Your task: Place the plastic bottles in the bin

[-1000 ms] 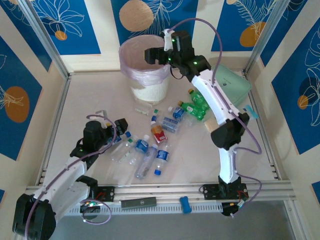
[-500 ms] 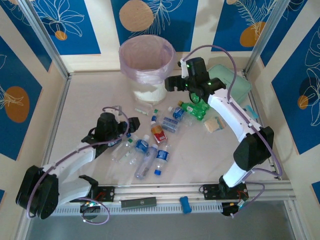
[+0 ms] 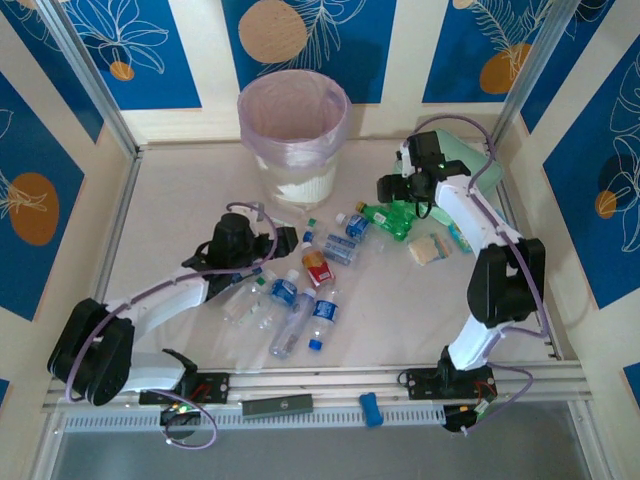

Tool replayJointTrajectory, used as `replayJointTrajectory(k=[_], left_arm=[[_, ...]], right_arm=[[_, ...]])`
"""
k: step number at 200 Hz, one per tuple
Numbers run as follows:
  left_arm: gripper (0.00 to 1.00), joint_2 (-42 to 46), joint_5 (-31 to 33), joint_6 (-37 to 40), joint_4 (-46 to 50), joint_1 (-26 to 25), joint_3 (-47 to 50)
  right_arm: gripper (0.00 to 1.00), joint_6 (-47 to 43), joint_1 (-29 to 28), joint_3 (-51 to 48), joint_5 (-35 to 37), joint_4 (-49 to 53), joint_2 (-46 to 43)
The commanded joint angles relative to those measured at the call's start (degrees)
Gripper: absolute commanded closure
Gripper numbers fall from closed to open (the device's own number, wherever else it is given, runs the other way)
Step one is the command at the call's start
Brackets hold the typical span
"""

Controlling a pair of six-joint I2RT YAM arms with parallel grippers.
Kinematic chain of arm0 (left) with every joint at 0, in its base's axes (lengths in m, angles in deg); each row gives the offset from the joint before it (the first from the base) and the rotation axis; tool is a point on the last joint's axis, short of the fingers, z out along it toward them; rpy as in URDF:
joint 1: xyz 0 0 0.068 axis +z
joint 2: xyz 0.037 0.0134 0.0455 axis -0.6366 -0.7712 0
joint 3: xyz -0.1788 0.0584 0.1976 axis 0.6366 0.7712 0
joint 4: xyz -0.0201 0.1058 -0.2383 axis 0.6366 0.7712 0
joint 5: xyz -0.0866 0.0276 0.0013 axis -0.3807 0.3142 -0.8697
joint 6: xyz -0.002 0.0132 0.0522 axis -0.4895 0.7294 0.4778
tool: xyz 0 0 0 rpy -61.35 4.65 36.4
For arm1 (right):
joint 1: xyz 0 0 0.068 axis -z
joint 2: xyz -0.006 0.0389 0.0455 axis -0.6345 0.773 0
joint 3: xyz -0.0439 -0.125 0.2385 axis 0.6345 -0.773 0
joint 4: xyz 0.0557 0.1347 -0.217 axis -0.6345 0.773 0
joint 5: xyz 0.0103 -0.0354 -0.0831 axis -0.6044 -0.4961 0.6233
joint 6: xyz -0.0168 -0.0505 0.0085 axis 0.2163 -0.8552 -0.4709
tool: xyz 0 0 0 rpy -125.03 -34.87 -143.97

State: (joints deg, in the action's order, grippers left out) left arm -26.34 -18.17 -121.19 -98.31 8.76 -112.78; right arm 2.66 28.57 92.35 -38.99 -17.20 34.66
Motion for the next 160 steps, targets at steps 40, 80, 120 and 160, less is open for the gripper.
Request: replayJointTrajectory(k=[40, 80, 120, 160], left_arm=[[0.00, -3.1, -1.4, -0.1, -2.4, -1.0, -3.5], [0.00, -3.9, -1.0, -0.2, -2.8, -1.2, -3.9], [0.00, -4.3, -0.8, -0.2, -3.0, -1.3, -4.0], [0.00, -4.6, -0.1, -0.2, -3.1, -1.3, -3.8]], right_arm=[[0.21, -6.3, 0.7, 9.8, 2.9, 3.8, 11.4], [0.26, -9.5, 0.1, 15.8, 7.2, 6.7, 17.4], [0.28, -12.3, -0.9, 17.2, 10.5, 6.9, 20.5], [0.29, -13.6, -1.5, 17.2, 9.8, 6.2, 23.1]])
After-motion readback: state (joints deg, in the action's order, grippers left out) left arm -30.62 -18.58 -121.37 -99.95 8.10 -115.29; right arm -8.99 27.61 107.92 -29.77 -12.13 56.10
